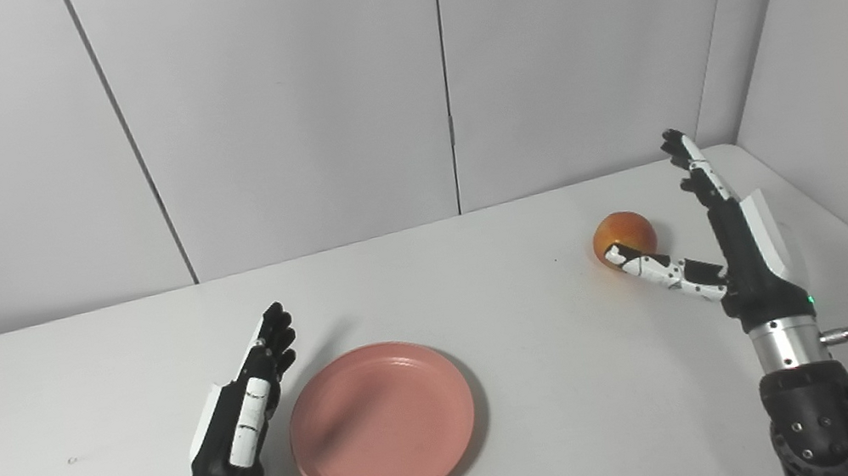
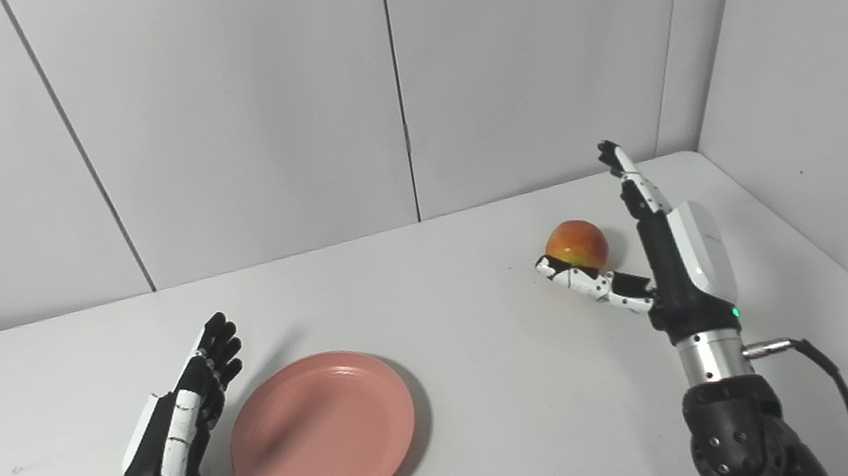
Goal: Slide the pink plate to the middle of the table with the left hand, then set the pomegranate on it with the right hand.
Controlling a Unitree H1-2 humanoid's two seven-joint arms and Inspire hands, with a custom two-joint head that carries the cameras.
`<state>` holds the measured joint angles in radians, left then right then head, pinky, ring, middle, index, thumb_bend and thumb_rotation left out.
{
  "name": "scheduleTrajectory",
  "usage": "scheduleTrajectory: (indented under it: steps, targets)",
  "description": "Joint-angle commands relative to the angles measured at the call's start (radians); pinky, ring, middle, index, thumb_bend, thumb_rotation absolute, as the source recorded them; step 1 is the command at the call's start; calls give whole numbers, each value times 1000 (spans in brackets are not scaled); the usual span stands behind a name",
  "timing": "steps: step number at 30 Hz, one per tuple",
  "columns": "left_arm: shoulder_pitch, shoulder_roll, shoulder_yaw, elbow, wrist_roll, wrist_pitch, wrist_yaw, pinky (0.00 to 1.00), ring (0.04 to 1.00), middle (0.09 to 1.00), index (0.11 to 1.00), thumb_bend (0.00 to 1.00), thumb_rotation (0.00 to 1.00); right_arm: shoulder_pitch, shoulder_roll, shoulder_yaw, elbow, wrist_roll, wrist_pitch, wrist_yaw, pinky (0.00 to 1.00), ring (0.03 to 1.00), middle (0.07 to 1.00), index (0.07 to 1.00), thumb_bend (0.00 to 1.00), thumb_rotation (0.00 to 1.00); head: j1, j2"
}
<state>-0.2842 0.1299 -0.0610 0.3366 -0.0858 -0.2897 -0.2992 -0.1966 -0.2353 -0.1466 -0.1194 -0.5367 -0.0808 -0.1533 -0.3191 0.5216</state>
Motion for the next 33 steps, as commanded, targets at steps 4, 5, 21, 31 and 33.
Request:
scheduleTrajectory:
  steps: [4,5,21,31,33]
  targets:
    - [14,18,6,38,-10,-26,-9,984,996,1000,1000,701,1000,-78,-61,9,48,-38,37,-3,802,885,911,927,658,515,-7,4]
    - [15,19,6,37,-13,-28,-13,984,996,1000,1000,697,1000,-88,-69,13,63,-38,40,-2,795,877,905,923,660,502,-7,4]
    - [20,13,7,30,1,-35,-13,973,990,1000,1000,672,1000,-208,-148,79,303,-53,62,-2,769,870,893,906,721,473,6,1]
    - [29,15,3,14,18,-16,-10,986,994,1000,1000,699,1000,-302,-204,158,461,-96,102,16,792,877,901,908,760,523,2,2]
    - [31,14,4,11,16,-14,-12,988,995,1000,1000,698,1000,-318,-214,176,490,-99,110,25,790,873,897,908,773,514,2,3]
